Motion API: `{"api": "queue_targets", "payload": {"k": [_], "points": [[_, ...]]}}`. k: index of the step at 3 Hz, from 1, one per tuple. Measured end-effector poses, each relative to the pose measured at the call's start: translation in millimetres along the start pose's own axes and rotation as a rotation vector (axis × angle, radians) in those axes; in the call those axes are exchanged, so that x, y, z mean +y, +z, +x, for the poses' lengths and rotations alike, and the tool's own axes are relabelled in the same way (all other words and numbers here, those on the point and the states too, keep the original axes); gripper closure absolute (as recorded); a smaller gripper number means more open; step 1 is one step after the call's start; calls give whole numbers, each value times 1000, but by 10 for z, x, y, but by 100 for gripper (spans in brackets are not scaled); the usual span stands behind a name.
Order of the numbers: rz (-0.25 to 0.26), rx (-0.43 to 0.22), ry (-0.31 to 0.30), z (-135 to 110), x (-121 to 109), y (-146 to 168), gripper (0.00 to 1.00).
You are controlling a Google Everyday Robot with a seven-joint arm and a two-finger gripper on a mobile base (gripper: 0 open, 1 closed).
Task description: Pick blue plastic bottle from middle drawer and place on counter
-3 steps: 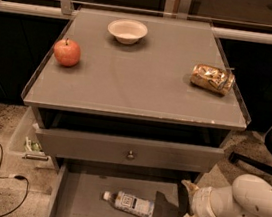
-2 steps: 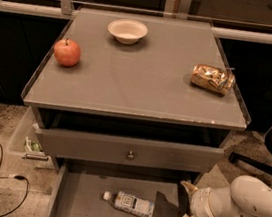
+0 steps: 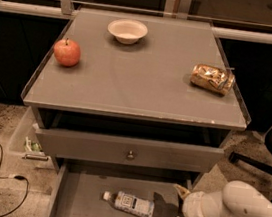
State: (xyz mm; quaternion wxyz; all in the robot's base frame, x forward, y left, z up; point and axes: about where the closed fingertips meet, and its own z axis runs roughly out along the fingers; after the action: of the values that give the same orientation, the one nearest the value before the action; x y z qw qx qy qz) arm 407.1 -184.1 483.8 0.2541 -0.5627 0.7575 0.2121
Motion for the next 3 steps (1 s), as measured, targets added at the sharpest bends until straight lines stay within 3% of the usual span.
{"api": "queue_targets", "payload": {"k": [2, 3], "points": [[-6, -176, -89, -177, -7, 940, 0], [6, -203, -128, -227, -43, 1198, 0]]}}
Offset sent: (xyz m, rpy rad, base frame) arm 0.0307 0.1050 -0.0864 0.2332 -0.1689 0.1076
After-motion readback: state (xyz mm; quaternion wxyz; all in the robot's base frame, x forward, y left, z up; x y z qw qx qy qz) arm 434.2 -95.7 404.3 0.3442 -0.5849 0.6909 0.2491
